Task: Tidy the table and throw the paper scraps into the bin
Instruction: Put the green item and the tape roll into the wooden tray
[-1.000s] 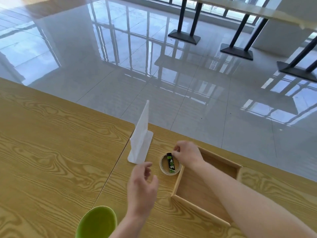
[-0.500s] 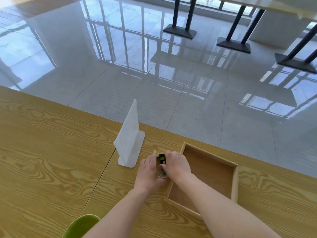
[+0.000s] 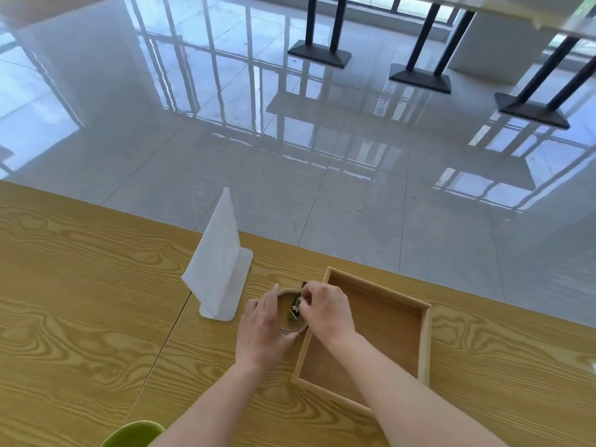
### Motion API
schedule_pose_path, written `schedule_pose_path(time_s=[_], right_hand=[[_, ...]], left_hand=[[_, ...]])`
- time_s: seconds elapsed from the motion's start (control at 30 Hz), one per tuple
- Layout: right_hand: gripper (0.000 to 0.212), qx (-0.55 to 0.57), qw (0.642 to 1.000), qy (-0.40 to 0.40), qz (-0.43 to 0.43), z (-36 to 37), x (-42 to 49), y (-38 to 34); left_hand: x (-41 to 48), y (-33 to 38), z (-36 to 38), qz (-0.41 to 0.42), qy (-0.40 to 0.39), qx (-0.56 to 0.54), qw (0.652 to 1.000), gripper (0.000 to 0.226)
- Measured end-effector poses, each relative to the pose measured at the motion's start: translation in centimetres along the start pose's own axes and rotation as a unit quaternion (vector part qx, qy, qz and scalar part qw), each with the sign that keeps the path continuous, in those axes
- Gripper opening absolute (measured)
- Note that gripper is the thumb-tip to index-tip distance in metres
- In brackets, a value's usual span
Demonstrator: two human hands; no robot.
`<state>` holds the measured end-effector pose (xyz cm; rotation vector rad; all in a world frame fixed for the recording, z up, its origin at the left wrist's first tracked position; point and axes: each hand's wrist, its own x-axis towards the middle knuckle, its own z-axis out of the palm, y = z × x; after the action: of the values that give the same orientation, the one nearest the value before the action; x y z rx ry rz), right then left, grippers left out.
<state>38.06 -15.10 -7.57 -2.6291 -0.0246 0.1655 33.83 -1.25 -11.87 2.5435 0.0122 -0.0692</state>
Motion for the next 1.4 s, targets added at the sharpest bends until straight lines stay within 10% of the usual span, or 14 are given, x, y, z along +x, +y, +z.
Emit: schedule_pose_path(time_s=[0.37, 0.67, 1.2, 1.4], right_hand=[[0.029, -0.168, 0.985, -0.044, -0.016, 1.2, 2.0, -2.0], [0.018, 0.175, 0.972, 0.088, 0.13, -4.2, 1.4, 2.9], [0.021, 0.136, 0.974, 0.03, 0.18, -1.3, -0.9, 5.6], [0.011, 0.419, 0.891, 0.019, 0.176, -4.2, -4.4, 6.6]], left_hand=[[-0.6, -0.1, -0.3, -0.036, 0.001, -0.049, 0.998, 0.106], [-1.2, -0.6, -1.4, -0.045, 0.018, -0.062, 0.997, 0.11], [-2.0, 4.3, -3.1, -0.006, 0.045, -0.114, 0.992, 0.113], [-2.0, 6.4, -1.6, 0.049, 0.019, -0.074, 0.996, 0.11]])
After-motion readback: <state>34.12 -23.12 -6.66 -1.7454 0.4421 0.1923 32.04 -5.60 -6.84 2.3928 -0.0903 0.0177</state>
